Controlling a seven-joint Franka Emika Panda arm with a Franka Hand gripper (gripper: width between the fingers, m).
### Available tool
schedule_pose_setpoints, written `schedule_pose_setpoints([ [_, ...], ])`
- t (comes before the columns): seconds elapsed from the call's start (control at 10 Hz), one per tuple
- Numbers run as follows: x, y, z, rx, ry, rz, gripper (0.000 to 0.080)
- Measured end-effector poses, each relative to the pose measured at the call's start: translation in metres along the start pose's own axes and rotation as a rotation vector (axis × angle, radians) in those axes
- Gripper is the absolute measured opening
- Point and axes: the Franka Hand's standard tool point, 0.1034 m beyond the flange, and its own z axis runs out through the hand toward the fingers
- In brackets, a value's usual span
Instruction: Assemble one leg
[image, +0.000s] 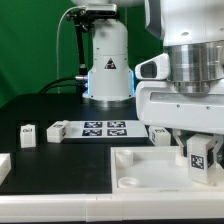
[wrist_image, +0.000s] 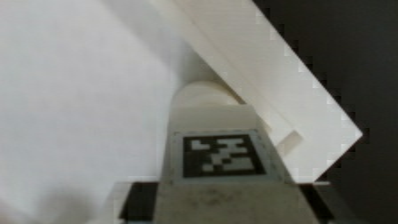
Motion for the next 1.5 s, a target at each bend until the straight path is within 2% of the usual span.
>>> schedule_pose_setpoints([
  [0.2, -0.003, -0.0001, 0.0011, -0.001, -0.011, 0.273, 0.029],
  [0.4, -0.0037, -0.0003, 0.0016, 0.004, -0.022, 0.424, 0.029],
  [0.6, -0.0037, -0.0004, 0.0016, 0.006, -0.025, 0.446, 0.029],
  [0.7, -0.0038, -0.0005, 0.0016, 0.006, -0.025, 0.419, 0.0366],
  [0.8, -0.0043, -0.0007, 0.0016, 0.006, -0.025, 0.417, 0.0519],
  [0.9, -0.0047, -0.0009, 0.0017, 0.005, -0.022, 0.331, 0.0519],
  [1.0, -0.0048, -0.001, 0.0017, 0.007, -0.022, 0.216, 0.0619],
  [1.1, -0.0058, -0.0015, 0.0018, 0.008, -0.023, 0.143, 0.0644],
  [1.5, -0.0065, -0.0029, 0.0014, 0.009, -0.015, -0.345, 0.0649],
])
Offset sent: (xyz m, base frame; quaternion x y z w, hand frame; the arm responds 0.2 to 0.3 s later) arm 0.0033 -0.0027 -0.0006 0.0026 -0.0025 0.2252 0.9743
